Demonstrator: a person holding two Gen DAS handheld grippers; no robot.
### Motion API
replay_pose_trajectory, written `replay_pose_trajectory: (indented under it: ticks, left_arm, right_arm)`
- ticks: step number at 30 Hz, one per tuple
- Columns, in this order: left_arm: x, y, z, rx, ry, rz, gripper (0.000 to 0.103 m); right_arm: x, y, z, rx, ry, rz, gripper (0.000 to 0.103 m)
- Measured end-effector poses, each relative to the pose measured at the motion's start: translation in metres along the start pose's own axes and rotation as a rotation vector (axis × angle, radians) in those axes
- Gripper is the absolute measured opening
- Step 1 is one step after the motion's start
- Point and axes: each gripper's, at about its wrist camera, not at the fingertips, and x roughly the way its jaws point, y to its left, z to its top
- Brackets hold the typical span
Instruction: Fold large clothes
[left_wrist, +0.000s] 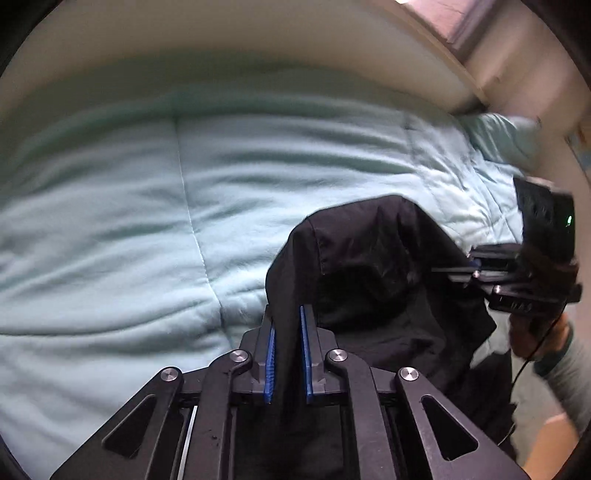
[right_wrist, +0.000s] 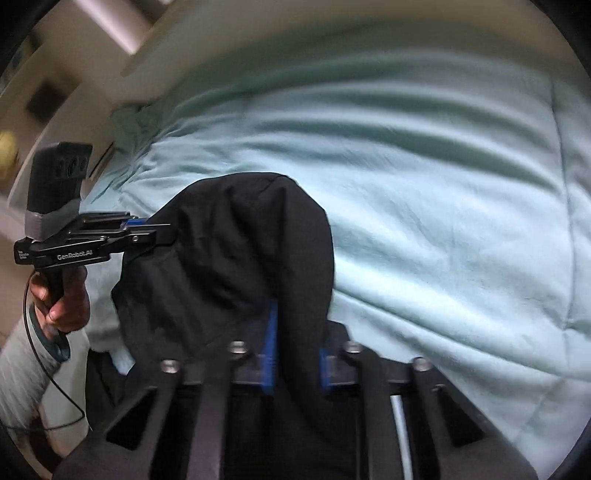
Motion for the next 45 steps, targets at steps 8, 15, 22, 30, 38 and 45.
replay_pose_trajectory:
  ticks: [8,15,22,30,38,45]
  left_arm:
    - [-0.145,-0.094,-0.082,0.136,-0.202,0.107,0.011]
    - [-0.225,-0.179,-0.201,0.245,-0.194,0.157,0.011]
    - [-0.199,-0.204,-0.347,0.187,0.063,0.113,0.014]
    - [-0.197,-0.165,-0.396,-0.074,0.145,0.104,0.014]
    - [-0.252,-0.182,-0.286,-0.094,-0.163,-0.022,0.065]
    - [-0.133,-0.172,-0.285,-0.165,0.099,-0.033,0.064]
  right_arm:
    - [-0.124,0.1,-0.065,-0.161,-0.182,-0.108,0.016]
    - [-0.206,0.193,-0.187,-0.258,-0.237,-0.257,0.016]
    - [-0.214,0.228,-0.32,-0.213,-0.095,-0.291,0.016]
    - [-0.207,0.185,-0.389,0.083,0.049,-0.246,0.017]
    - [-0.258,0.213,-0.296,0.061,-0.177,-0.188,0.039]
    - [-0.168,0.214,-0.285,0.103,-0.011,-0.141,0.039]
